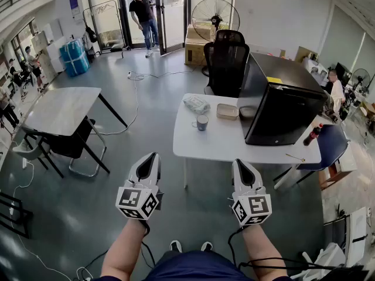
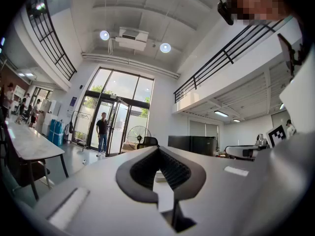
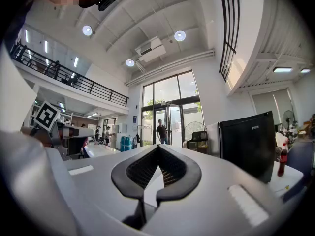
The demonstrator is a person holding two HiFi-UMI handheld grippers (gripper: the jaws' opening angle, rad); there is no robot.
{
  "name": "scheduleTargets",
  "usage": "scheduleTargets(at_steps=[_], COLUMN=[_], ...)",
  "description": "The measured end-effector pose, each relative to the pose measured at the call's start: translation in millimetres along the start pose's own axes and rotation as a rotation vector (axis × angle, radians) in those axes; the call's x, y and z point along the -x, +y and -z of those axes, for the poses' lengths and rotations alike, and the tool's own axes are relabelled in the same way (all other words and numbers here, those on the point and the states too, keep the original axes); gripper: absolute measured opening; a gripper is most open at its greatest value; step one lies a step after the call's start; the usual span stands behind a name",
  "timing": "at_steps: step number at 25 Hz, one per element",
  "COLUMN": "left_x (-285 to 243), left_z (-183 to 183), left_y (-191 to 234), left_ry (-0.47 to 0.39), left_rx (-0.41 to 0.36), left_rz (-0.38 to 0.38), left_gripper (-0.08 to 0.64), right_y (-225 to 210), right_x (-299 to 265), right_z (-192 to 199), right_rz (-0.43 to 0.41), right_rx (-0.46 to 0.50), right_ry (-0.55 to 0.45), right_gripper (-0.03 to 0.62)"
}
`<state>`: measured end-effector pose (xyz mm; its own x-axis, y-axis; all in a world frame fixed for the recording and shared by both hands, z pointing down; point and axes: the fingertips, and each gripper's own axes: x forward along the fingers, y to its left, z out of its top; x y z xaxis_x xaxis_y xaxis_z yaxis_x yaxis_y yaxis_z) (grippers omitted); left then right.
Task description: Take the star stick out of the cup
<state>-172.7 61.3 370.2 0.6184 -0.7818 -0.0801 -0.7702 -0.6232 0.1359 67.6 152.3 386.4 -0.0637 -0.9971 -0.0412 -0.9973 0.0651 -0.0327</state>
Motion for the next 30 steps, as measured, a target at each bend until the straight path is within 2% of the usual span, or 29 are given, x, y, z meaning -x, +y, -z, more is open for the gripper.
scheduleTargets(at_steps=[10, 23, 30], left_x=[-8, -11, -42], left_z=[6, 14, 27], left_y=[-13, -43, -32], left_ry=[0.002, 0.01, 0.036], left_rx=[0.003, -0.016, 0.002], left_rz=[-0.015, -0.08, -0.075], left_gripper=[0.005, 0.005, 0.005], right_y=[-15, -47, -60], right_x=[-1, -1, -26], right_z=[4, -1, 8], right_rz=[-0.024, -0.091, -0.084], right_rx=[-0.009, -0.039, -0.038], right_ry=[0.002, -0.04, -0.011], right_gripper=[0.006, 0.006, 0.006])
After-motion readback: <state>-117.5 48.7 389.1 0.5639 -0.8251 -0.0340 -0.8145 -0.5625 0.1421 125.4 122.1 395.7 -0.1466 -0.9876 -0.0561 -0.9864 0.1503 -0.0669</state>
